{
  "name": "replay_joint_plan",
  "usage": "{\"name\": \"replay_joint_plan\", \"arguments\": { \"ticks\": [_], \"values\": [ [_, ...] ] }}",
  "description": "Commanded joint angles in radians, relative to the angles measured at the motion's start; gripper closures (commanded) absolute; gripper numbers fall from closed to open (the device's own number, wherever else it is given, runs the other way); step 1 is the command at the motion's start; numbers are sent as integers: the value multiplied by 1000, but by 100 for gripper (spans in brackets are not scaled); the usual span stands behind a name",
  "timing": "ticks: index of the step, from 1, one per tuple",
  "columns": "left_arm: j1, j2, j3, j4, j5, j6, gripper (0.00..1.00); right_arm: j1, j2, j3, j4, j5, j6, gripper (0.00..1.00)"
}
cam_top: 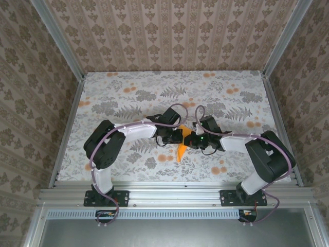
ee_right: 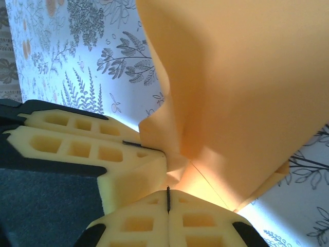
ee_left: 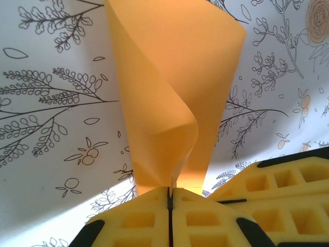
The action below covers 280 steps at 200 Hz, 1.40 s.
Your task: Fold a paper plane with a square sheet of paper (pick it up from the middle)
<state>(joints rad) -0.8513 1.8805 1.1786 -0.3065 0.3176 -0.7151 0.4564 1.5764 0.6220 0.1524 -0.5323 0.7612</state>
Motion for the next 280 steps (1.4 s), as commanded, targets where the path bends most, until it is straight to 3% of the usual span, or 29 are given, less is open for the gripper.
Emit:
{"name": "replay_joint_plan", "arguments": {
  "ticks": [1, 111, 280],
  "values": [
    [-5, 22, 9, -11, -3, 22, 92, 2, -3, 4, -78, 40, -17, 92],
    [-8, 41, 47, 22, 29, -14, 92, 2, 90, 3, -53, 52, -30, 92],
    [-22, 102, 53, 43, 35, -19, 91, -8, 54, -31, 8, 18, -4, 92]
  ]
}}
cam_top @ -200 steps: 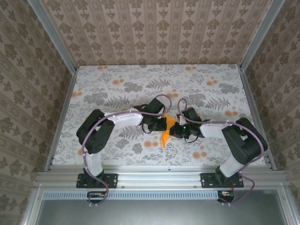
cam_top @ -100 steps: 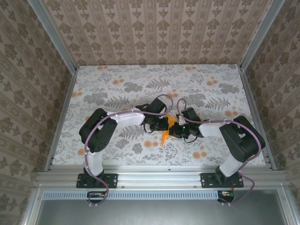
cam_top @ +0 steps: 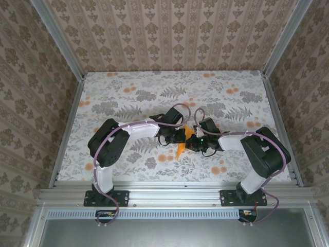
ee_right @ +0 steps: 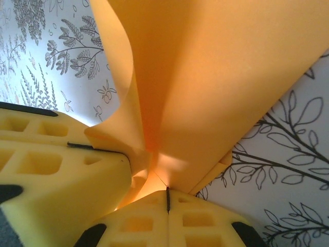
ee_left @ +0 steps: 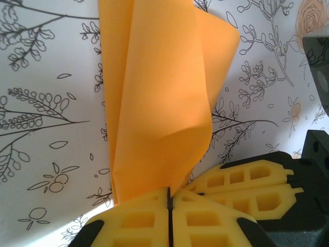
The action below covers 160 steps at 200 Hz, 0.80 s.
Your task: Fold a paper plane with a square sheet of paper (pick it up from the middle)
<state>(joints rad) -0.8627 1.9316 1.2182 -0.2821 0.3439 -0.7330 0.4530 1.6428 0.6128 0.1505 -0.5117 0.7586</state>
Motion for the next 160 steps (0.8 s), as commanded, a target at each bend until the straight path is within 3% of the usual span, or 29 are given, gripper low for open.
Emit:
{"name": "replay_joint_plan", "arguments": {
  "ticks": [1, 92, 160],
  "values": [
    [-11, 51, 13, 18, 9, -1, 91, -5, -14, -23, 10, -3, -1, 92],
    [-6, 69, -9, 31, 17, 11, 87, -35, -67, -73, 113, -47, 52, 91],
    [2, 32, -30, 118, 51, -5, 78, -101, -110, -110, 228, -119, 140, 88]
  ]
}}
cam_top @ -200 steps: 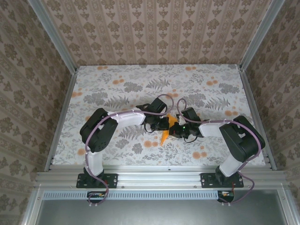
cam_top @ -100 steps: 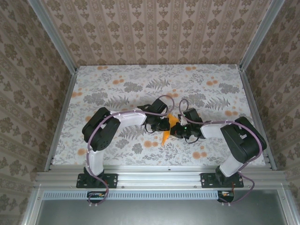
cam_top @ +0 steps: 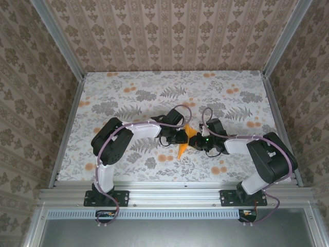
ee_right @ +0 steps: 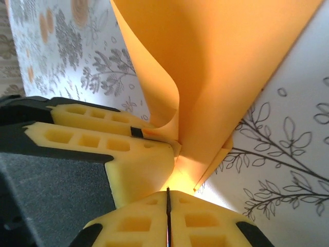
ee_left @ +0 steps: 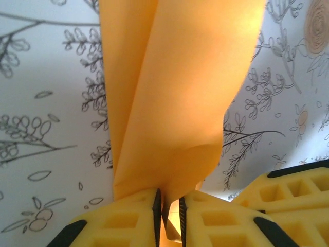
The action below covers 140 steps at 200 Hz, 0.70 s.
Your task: Fold a paper plane with a square sheet of paper (pick it up from the middle)
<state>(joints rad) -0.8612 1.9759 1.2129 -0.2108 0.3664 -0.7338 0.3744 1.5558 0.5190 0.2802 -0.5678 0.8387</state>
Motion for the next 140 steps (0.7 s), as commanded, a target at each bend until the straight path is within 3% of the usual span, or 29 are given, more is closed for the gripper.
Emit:
{"name": "replay_joint_plan", "arguments": {
  "ticks": [1, 100, 140],
  "values": [
    [1, -13, -24, 47, 30, -4, 78, -23, -22, -17, 100, -63, 62, 88],
    [33, -53, -102, 201, 124, -40, 58, -54, 2, -70, 198, -107, 135, 85],
    [37, -64, -113, 224, 150, -25, 55, -116, -57, -51, 124, -117, 112, 85]
  ]
}}
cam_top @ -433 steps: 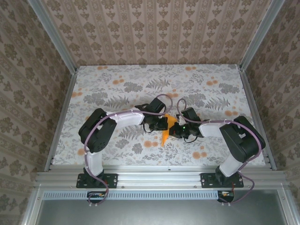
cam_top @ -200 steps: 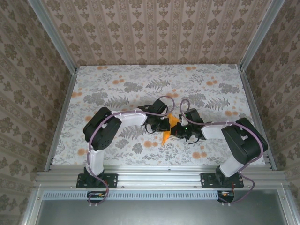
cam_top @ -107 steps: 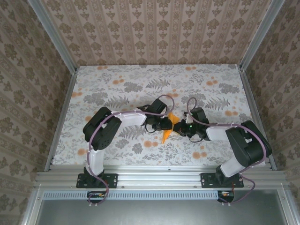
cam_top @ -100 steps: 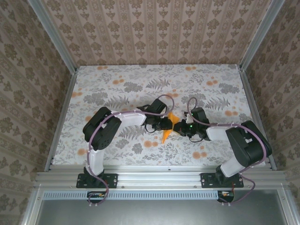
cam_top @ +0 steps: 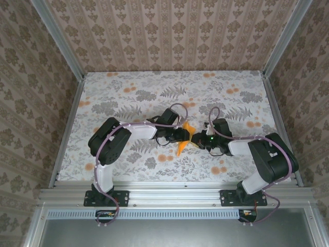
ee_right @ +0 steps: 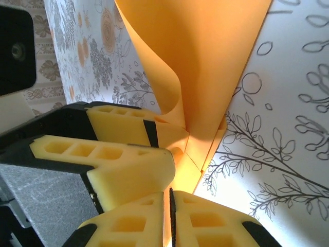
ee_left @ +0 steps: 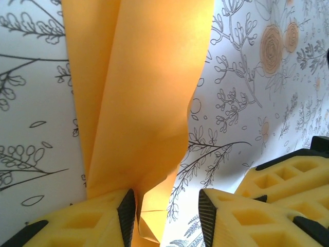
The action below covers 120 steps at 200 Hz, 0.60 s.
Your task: Fold a paper plane with a square sheet of paper (pick it up from the middle)
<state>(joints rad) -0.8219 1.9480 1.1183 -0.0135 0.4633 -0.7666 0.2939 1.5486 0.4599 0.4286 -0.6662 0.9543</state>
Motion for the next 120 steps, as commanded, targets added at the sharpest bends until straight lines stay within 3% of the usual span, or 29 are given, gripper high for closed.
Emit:
{"name": "replay_joint_plan", "arguments": {
  "ticks": [1, 44, 82, 120],
  "values": [
    [-2, -36, -18, 27, 54, 8, 55, -37, -51, 10, -29, -18, -5, 85],
    [4, -44, -19, 27, 59, 27, 54, -135, -77, 18, -104, -33, -31, 85],
    [7, -46, -19, 14, 61, 49, 55, -164, -75, 52, -156, -35, -58, 79],
    [5, -47, -17, 15, 78, 77, 55, -154, -8, 99, -100, -89, -20, 74]
  ]
}}
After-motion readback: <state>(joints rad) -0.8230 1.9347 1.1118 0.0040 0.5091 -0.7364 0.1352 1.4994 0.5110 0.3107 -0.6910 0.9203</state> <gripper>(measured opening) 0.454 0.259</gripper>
